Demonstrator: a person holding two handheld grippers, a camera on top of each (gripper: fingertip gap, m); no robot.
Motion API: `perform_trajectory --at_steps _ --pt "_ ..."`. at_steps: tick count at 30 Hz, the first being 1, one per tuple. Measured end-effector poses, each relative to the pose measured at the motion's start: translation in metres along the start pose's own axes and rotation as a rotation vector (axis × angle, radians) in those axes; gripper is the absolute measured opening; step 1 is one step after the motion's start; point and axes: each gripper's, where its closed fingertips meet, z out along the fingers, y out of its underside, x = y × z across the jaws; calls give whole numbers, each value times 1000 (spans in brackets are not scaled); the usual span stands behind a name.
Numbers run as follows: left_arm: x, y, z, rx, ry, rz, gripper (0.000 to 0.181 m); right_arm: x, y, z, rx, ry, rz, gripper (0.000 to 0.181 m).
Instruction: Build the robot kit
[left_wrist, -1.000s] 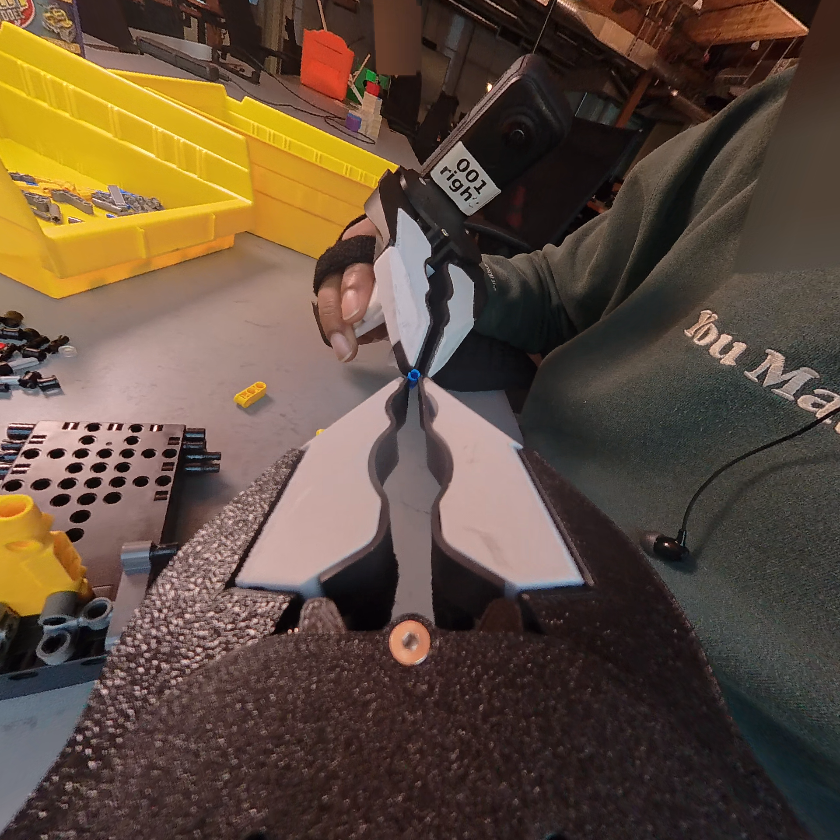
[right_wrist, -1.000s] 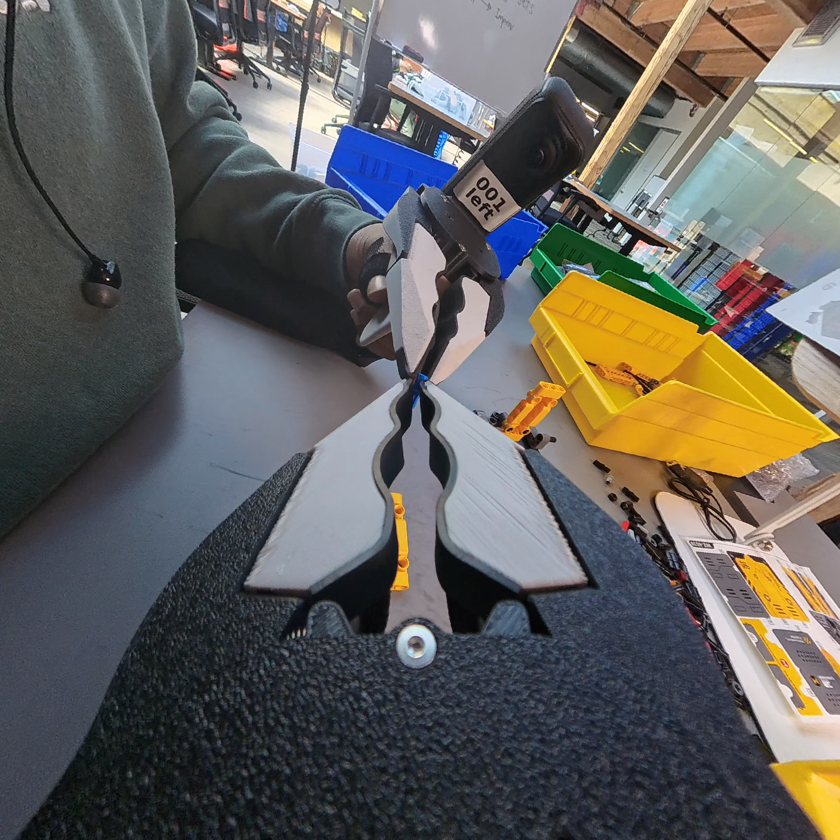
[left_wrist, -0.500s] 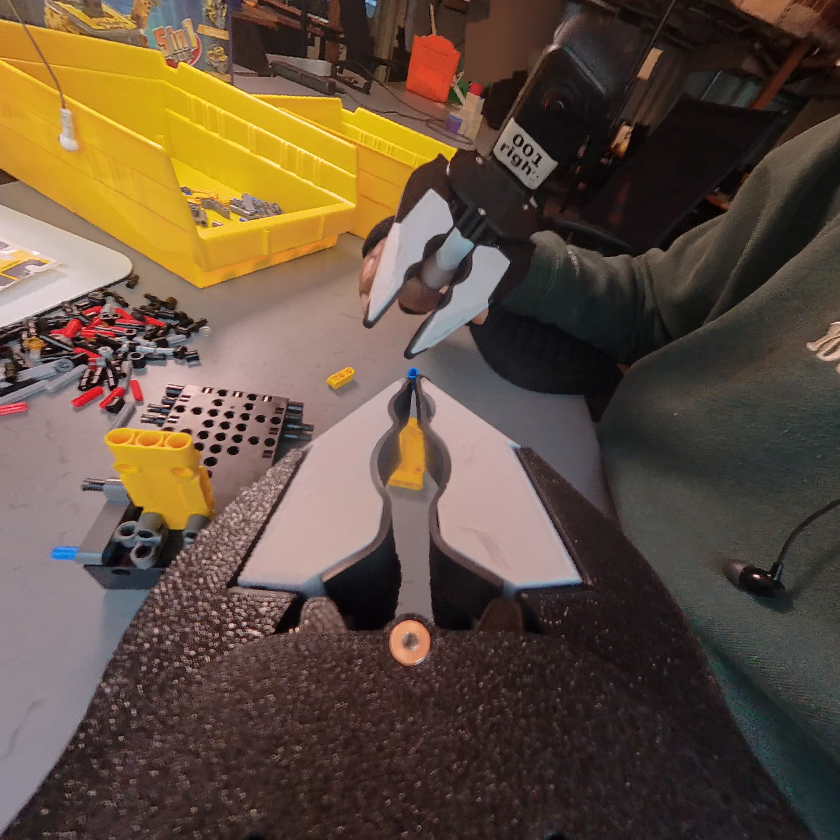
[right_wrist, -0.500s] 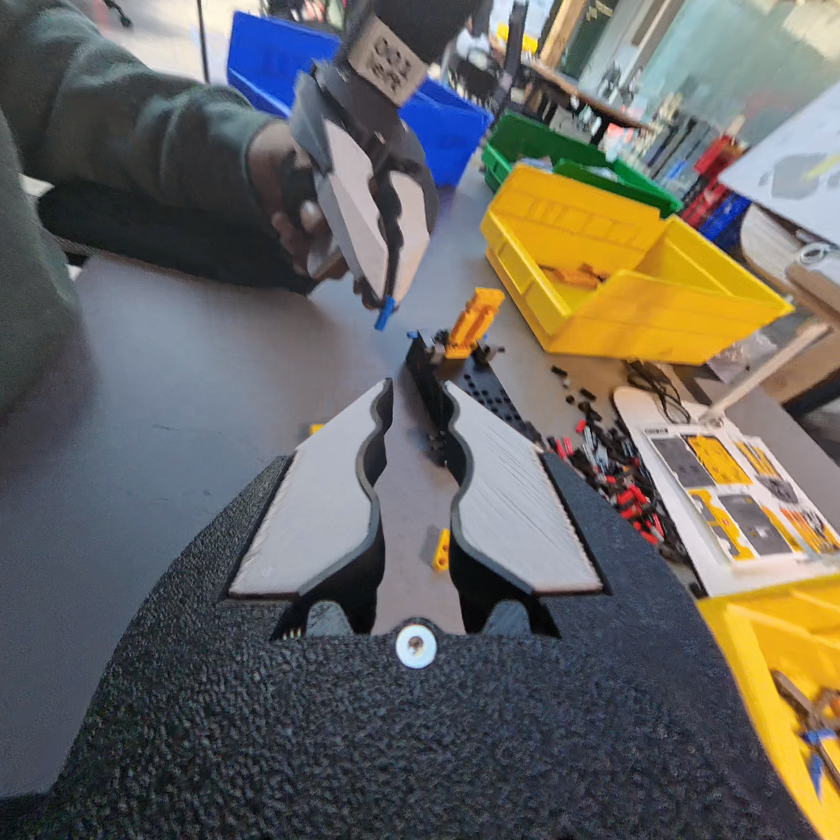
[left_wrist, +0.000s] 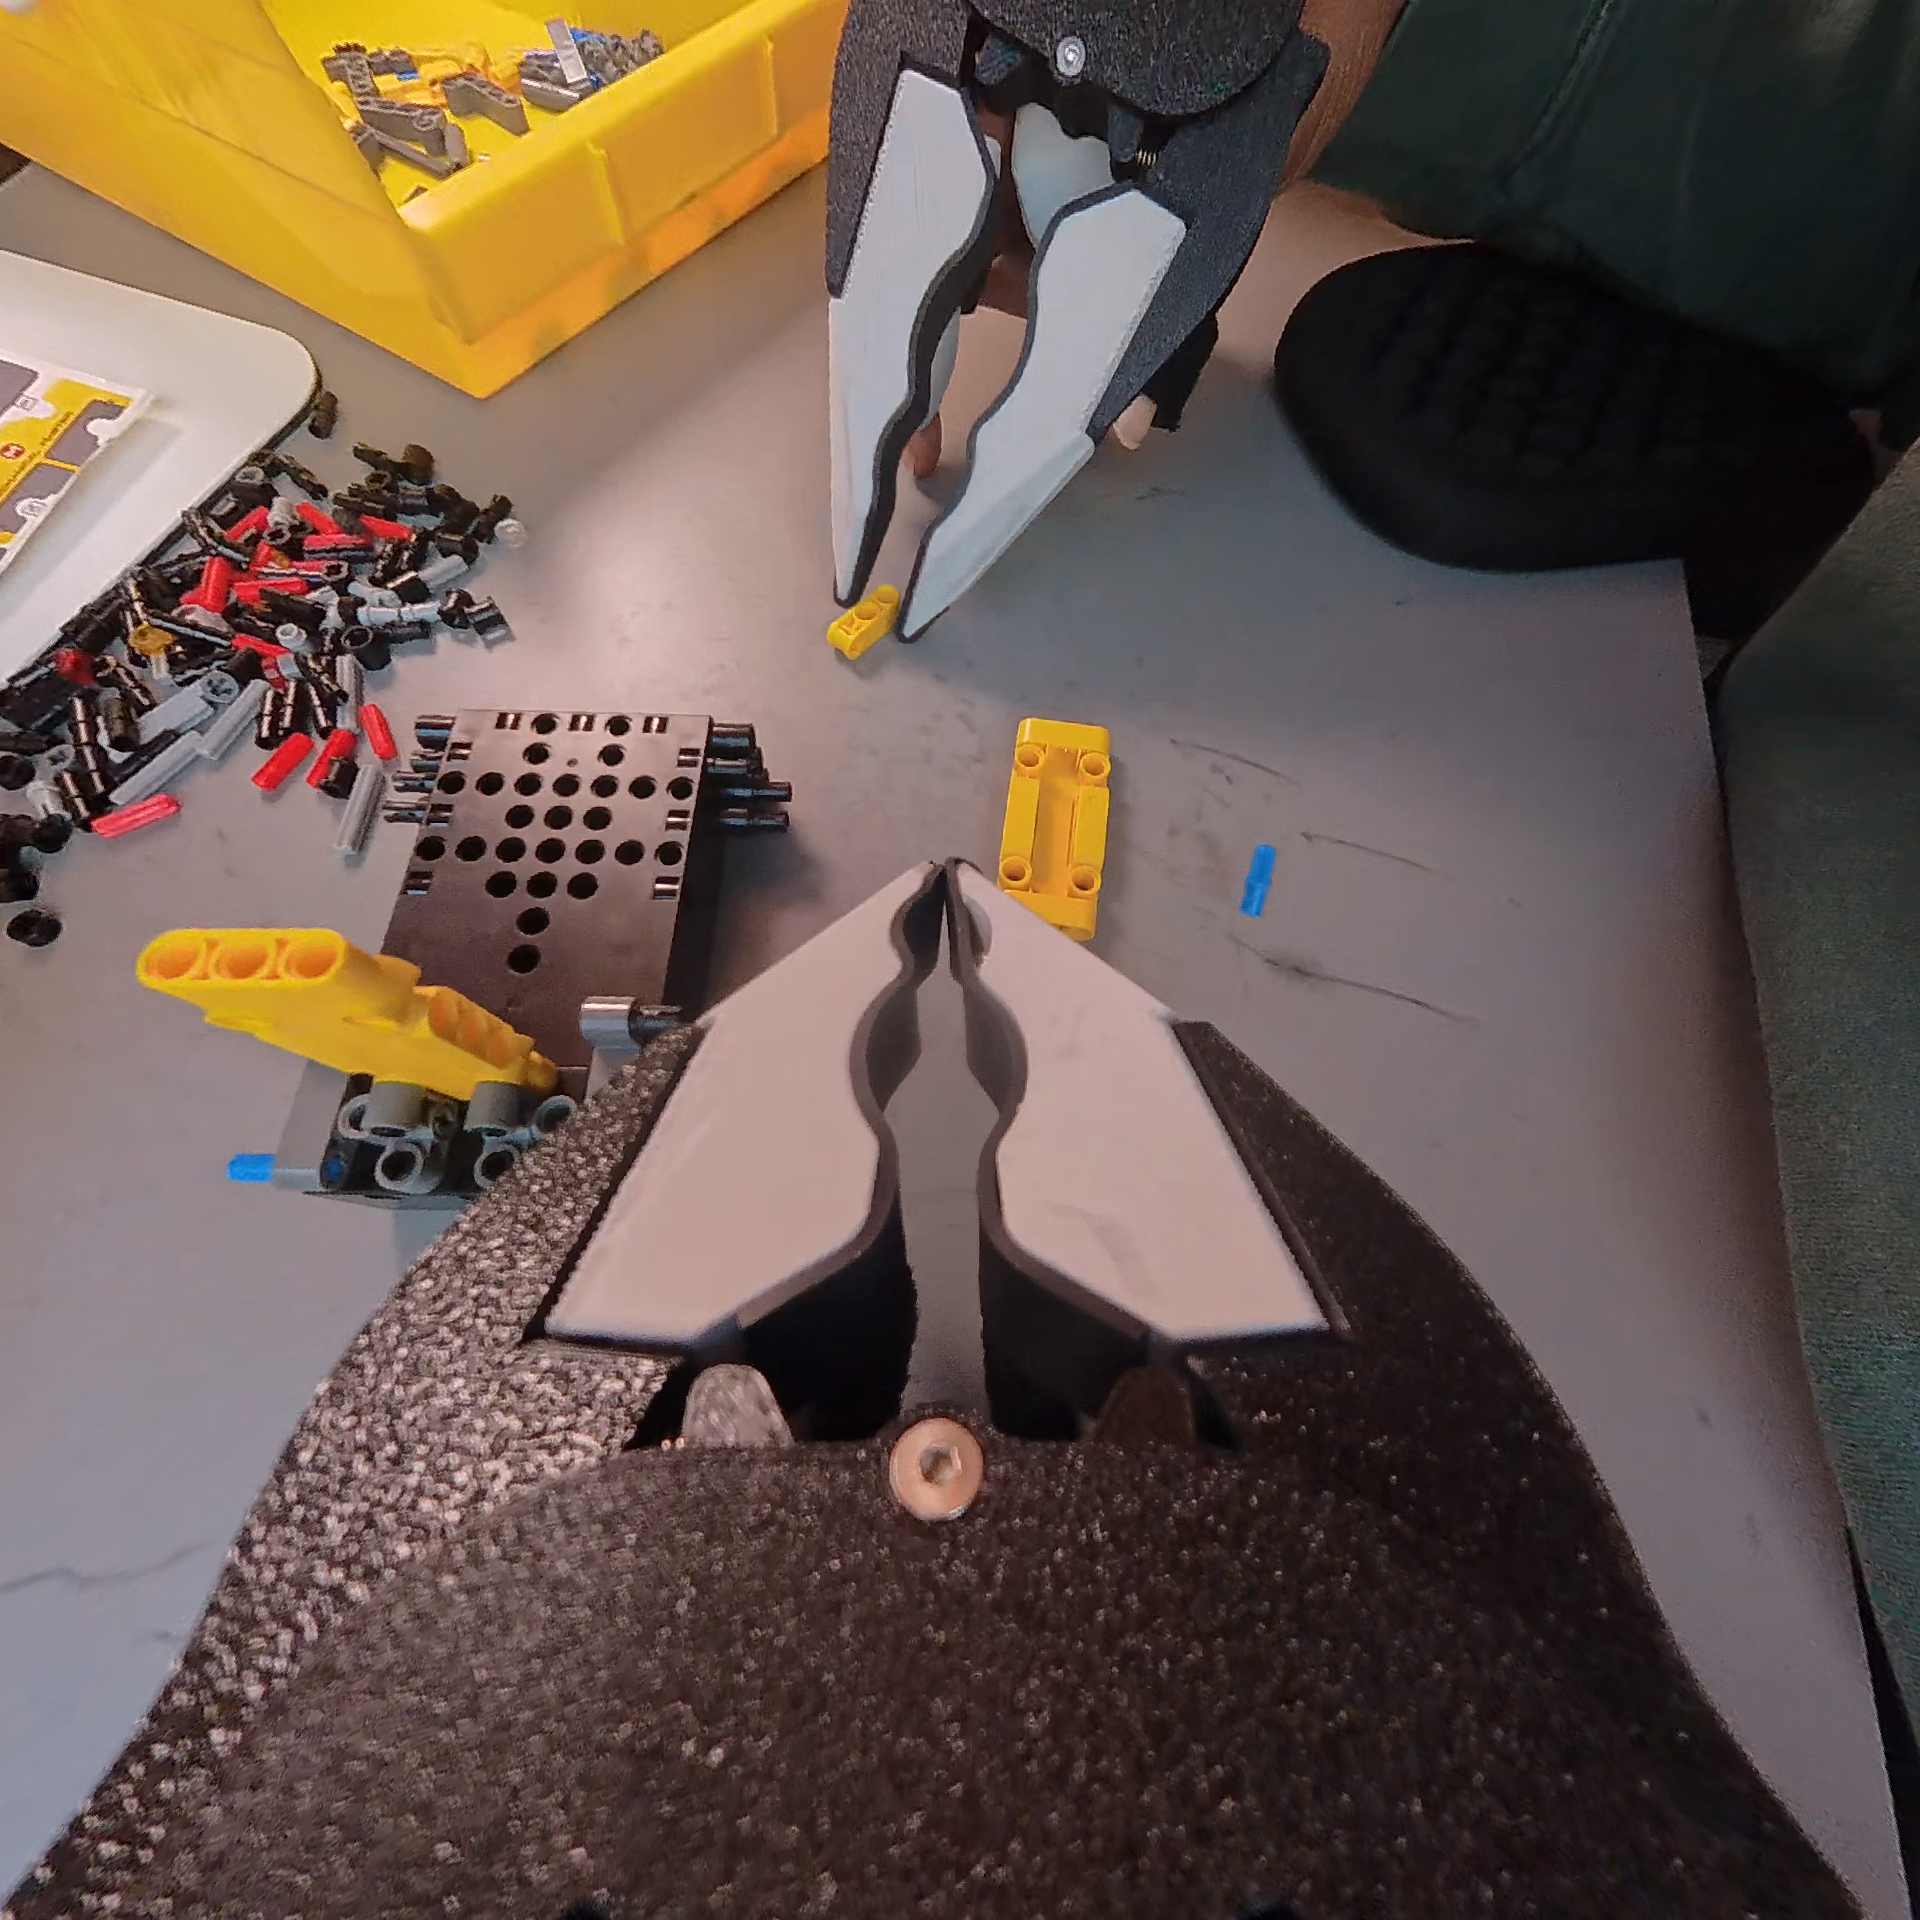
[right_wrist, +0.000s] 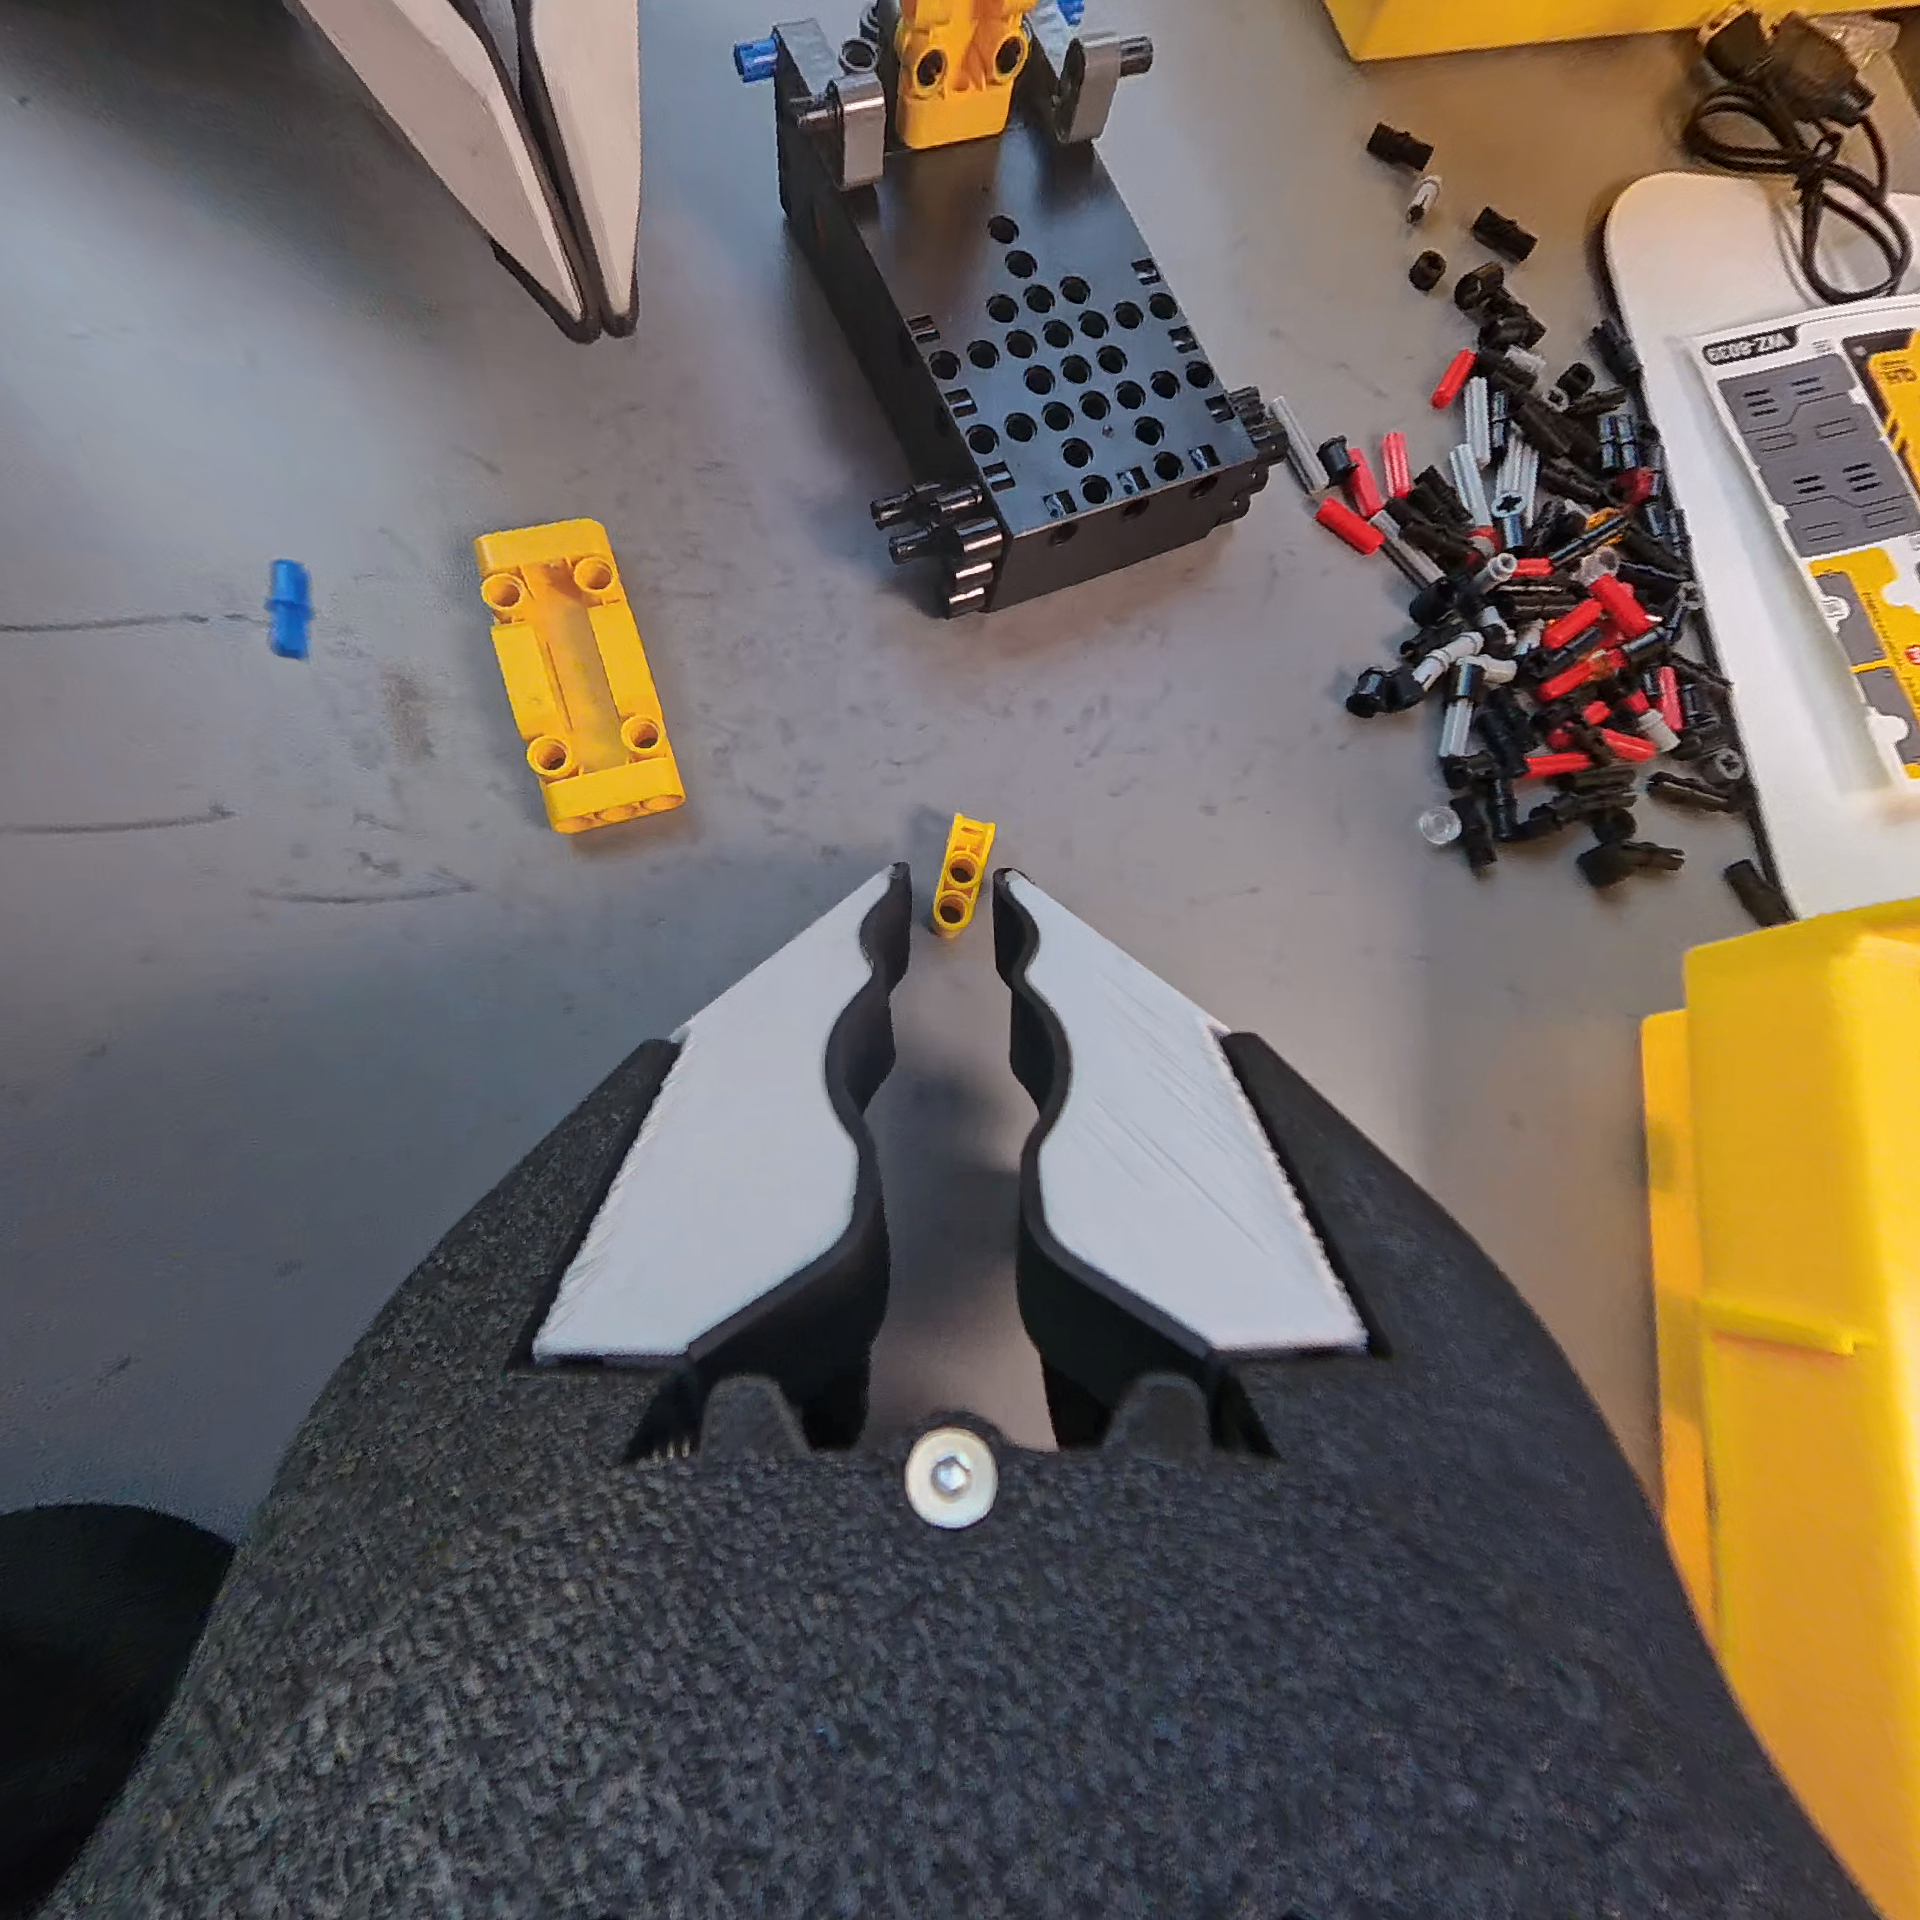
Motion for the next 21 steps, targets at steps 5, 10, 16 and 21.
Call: perform_trajectory --at_steps 5,10,16,21 --pt "0 1 2 -12 -12 14 8 1 -1 1 -4 33 -13 8" --pt "-3 -4 -2 26 -25 4 11 -8 -25 -2 135 27 -62 7" --pt "4 -10 -6 69 22 12 19 -50 -70 -9 329 -101 -157 7" --pt "32 -3 -9 29 167 115 18 -84 -88 4 332 -182 -239 7"
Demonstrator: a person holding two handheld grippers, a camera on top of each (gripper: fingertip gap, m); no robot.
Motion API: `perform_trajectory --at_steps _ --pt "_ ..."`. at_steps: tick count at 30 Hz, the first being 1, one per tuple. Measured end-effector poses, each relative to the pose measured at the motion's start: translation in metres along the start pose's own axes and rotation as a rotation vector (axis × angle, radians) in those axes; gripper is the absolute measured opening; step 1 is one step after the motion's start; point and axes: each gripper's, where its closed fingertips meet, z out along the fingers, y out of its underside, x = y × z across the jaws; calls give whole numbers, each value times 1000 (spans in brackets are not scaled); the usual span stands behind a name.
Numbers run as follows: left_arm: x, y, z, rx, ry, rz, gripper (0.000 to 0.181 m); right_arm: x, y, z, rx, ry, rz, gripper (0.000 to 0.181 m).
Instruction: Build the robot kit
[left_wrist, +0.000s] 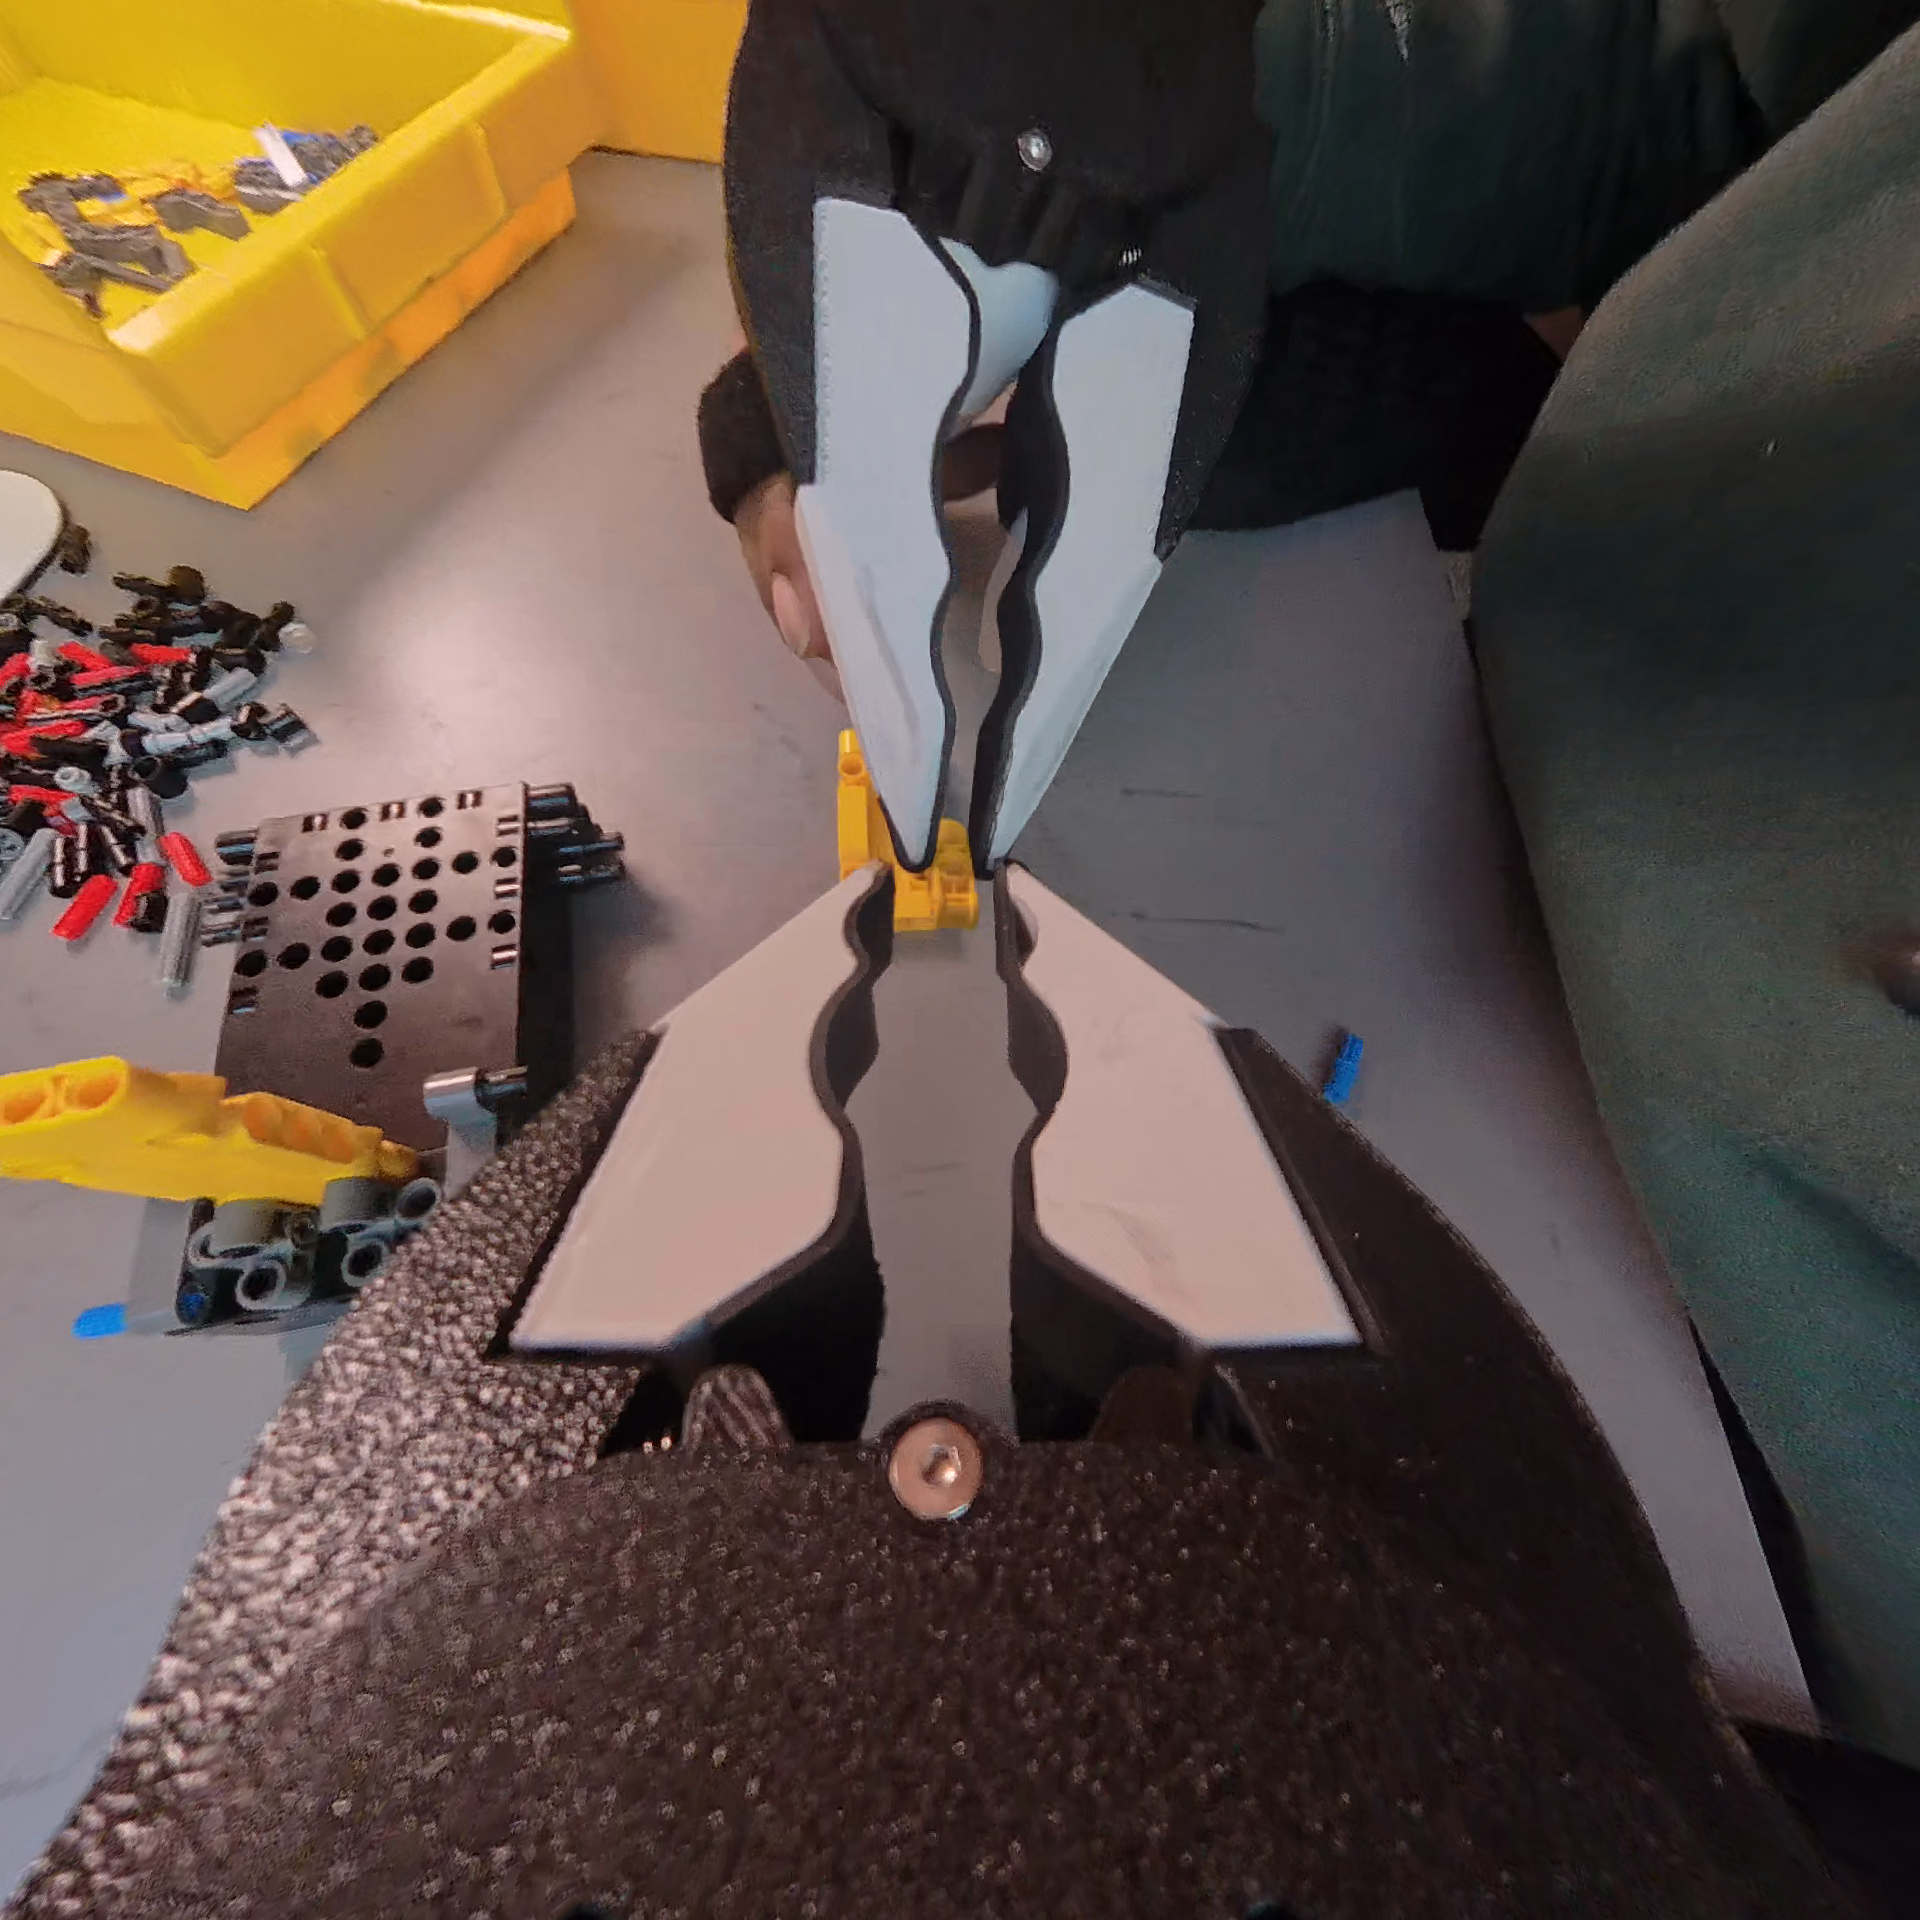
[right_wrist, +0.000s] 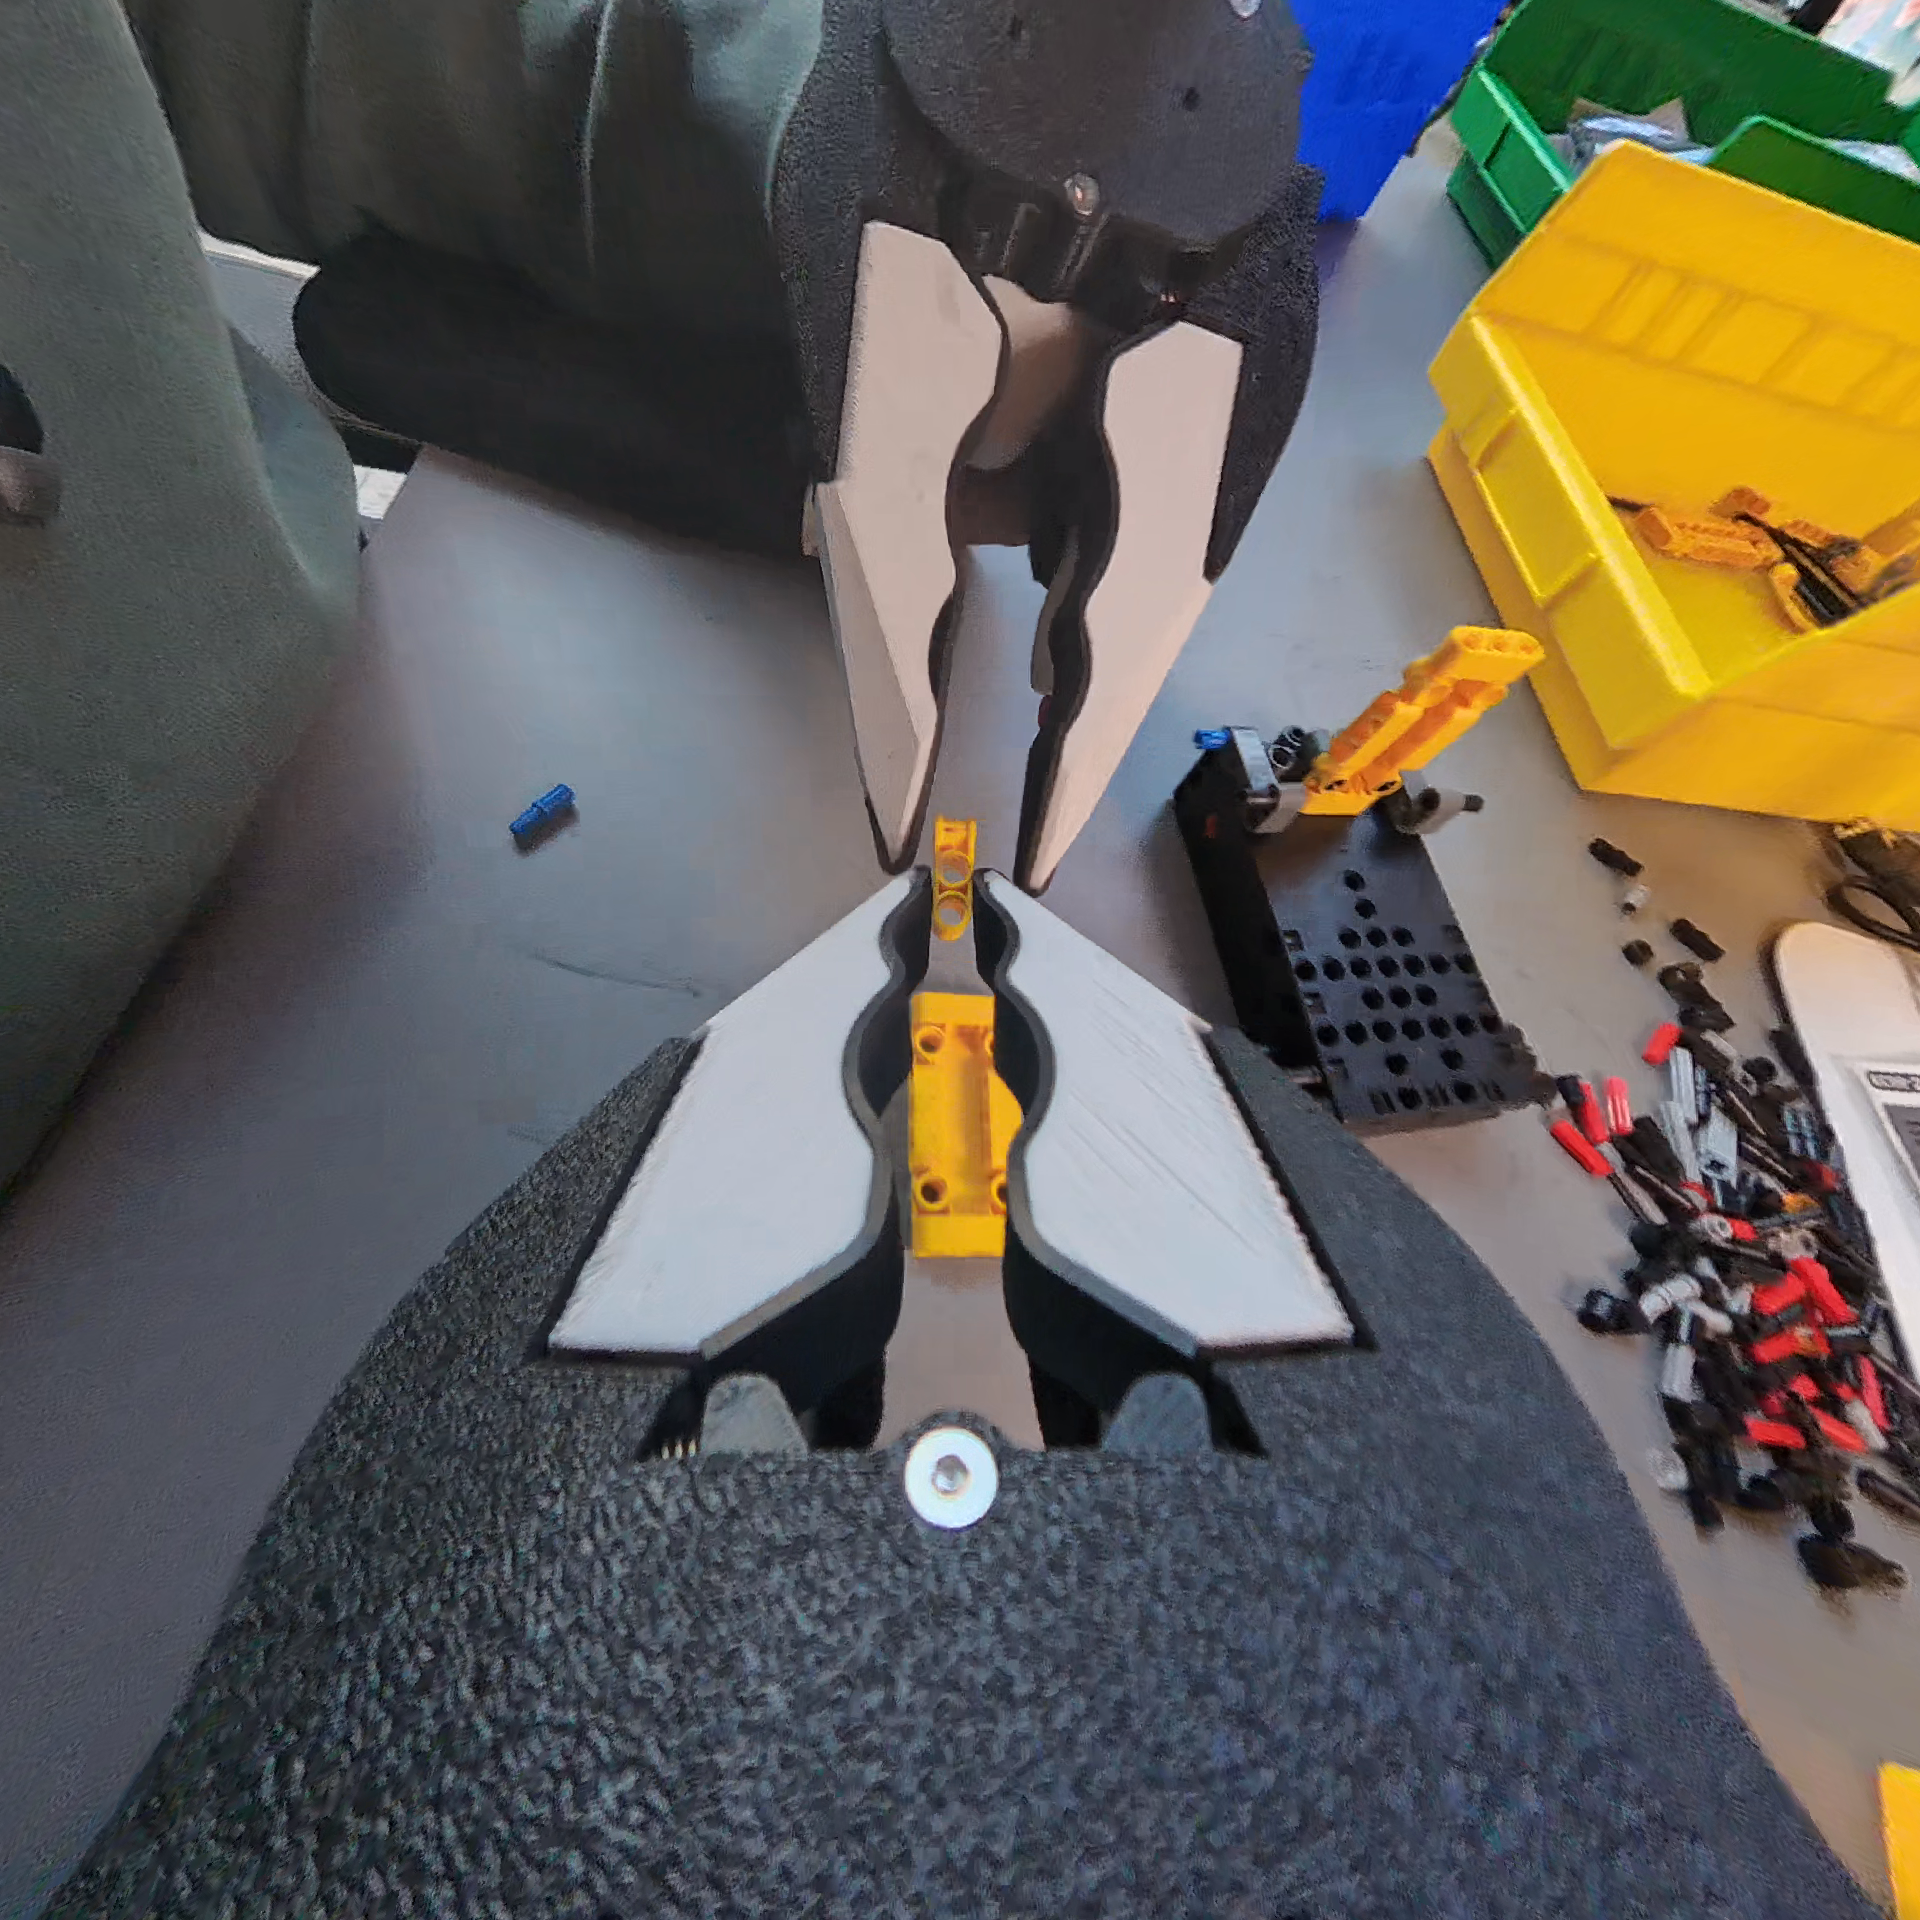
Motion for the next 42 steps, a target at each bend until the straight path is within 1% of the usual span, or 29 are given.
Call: perform_trajectory --at_steps 2,4,5,7,8,9,11,13,15,17,18,22,24,27,29,31,34,36,38,39,42 --pt "1 10 -1 -58 -7 25 16 -1 4 9 -48 8 -46 7" --pt "1 15 -4 -89 -13 38 14 -3 4 14 -57 5 -54 7" --pt "1 17 -7 -101 -19 49 7 -2 3 16 -57 9 -38 7" --pt "-3 26 -13 -142 -40 60 7 3 7 15 -99 30 -42 20" --pt "-5 32 -16 -169 -51 56 7 2 7 11 -115 20 -44 23" --pt "-7 39 -19 -194 -58 53 7 -7 3 7 -104 -27 -33 24" --pt "-10 52 -22 -250 -69 50 7 -44 -9 5 -85 -219 5 22" --pt "-11 62 -21 -299 -72 51 7 -77 -10 12 -124 -346 -15 25" --pt "-12 62 -20 -303 -77 52 8 -101 -4 23 -183 -423 -42 30" --pt "-13 62 -20 -298 -78 46 7 -110 -2 33 -211 -438 -64 28" --pt "-13 63 -20 -294 -78 43 8 -109 -5 36 -208 -426 -75 23" --pt "-17 63 -22 -285 -99 35 19 -113 -3 41 -254 -436 -130 17" --pt "-18 61 -24 -266 -98 27 21 -114 -4 42 -254 -440 -140 7" --pt "-17 42 -32 -147 -86 10 21 -102 -3 40 -223 -409 -129 4" --pt "-17 21 -41 -16 -80 -10 21 -82 -19 33 -93 -354 -63 4" --pt "-20 -1 -54 133 -91 -30 21 -45 -50 18 137 -228 43 5" --pt "-27 -35 -72 351 -119 -84 21 12 -94 -25 501 -69 243 5" --pt "-30 -55 -80 480 -129 -141 21 39 -107 -49 694 -3 371 4" --pt "-28 -71 -80 574 -101 -196 20 57 -110 -63 827 33 493 5" --pt "-26 -77 -77 601 -85 -218 20 62 -109 -66 869 36 539 5" --pt "-21 -91 -68 644 -27 -265 19 67 -109 -68 941 13 629 4"
